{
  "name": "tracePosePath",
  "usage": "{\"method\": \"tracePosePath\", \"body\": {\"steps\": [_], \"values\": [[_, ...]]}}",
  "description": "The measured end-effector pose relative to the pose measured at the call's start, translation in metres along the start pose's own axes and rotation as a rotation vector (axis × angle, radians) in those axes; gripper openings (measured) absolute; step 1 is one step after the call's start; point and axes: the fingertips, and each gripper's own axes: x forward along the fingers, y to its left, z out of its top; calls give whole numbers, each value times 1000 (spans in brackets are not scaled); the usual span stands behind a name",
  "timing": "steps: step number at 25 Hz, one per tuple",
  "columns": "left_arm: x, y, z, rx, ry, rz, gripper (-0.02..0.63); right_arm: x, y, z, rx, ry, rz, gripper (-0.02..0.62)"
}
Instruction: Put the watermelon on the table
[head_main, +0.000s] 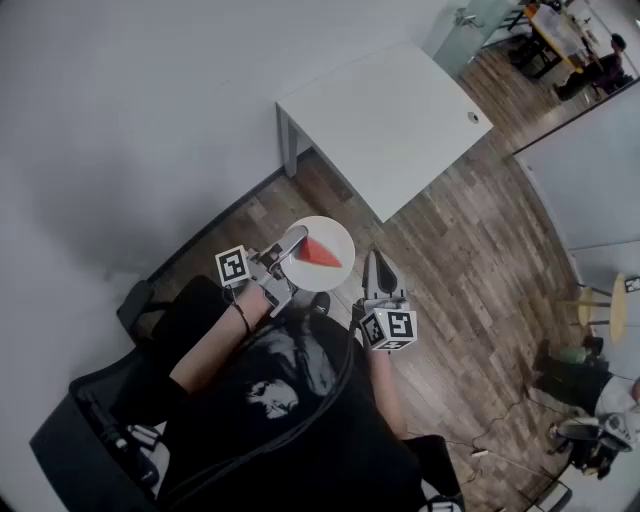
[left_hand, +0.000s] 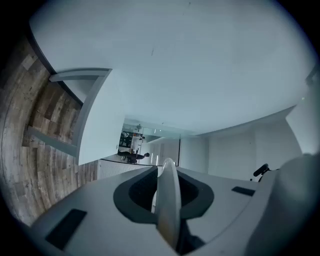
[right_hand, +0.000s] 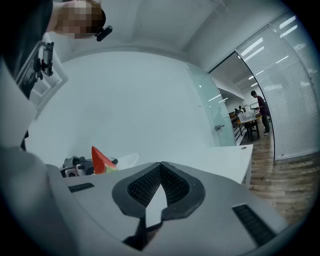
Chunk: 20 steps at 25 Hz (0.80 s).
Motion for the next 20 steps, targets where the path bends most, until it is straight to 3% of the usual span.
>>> {"method": "tracePosePath", "body": {"steps": [14,20], "values": [[-35,0,47,-39,-80,21,55,44,23,-22,71,88,-8,11],[-34,11,71,-53,-64,55,55,71,31,-21,-44,148,16,11]]}}
